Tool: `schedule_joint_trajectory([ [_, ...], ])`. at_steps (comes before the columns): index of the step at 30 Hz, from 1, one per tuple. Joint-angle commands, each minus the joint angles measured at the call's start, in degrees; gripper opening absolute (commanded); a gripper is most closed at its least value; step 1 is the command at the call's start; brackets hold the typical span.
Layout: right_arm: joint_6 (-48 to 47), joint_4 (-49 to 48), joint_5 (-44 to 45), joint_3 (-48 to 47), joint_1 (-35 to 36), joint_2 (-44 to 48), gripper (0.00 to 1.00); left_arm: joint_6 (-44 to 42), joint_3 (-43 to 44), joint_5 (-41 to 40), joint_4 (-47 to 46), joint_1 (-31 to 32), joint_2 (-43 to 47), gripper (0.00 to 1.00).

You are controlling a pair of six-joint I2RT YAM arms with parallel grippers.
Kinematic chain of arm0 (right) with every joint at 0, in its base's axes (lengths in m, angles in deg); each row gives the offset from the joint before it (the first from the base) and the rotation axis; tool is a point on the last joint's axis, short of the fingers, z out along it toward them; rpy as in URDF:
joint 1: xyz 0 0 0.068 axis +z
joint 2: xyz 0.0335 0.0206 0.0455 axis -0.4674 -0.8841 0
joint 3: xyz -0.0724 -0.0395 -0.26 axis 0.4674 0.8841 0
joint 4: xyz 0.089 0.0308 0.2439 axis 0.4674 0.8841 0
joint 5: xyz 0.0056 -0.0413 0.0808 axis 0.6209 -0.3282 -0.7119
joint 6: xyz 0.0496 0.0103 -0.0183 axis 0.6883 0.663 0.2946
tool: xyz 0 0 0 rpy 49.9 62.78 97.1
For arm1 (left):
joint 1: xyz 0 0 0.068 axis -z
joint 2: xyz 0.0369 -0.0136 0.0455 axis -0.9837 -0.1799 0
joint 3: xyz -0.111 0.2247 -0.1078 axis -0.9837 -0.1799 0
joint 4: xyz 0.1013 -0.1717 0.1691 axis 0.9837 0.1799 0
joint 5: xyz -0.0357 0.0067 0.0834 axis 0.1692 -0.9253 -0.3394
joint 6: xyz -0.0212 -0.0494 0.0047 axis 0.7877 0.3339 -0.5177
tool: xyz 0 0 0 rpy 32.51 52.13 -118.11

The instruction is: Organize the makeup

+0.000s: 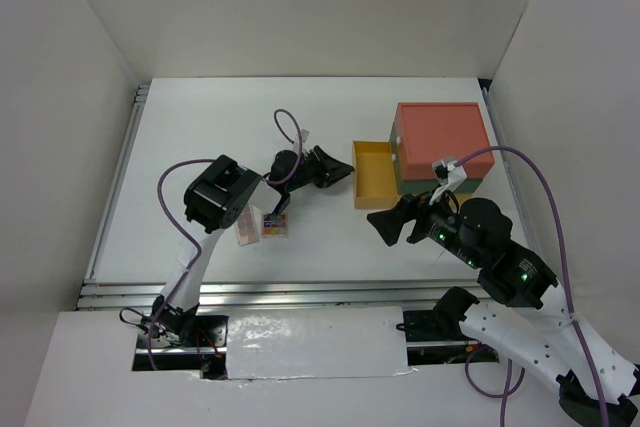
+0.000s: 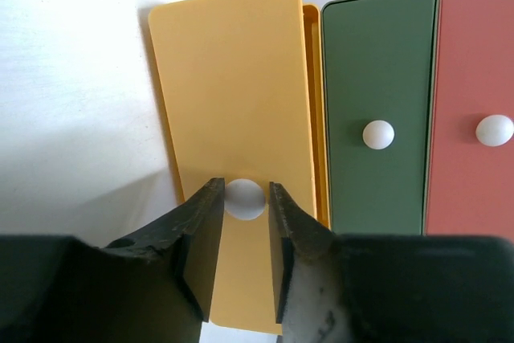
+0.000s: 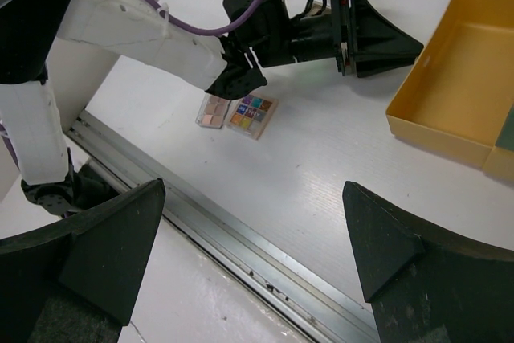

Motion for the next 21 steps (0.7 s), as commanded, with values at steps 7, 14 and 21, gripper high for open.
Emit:
schedule_joint_trajectory([
  [7, -0.63, -3.20, -0.73, 0.13, 0.41, -0.50, 1.00, -4.14, -3.01, -1.47, 0.32, -0.90, 8.23, 0.77],
  [14, -0.72, -3.03, -0.73, -0.04, 0.41, -0.24, 1.00, -8.09, -5.12, -0.95, 6.18, -1.52, 16.22, 0.89],
  [21, -0.63, -3.38, -0.64, 0.57, 0.41, 0.47, 1.00, -27.32, 5.73, -18.49, 53.52, -1.70, 29.41, 0.99],
])
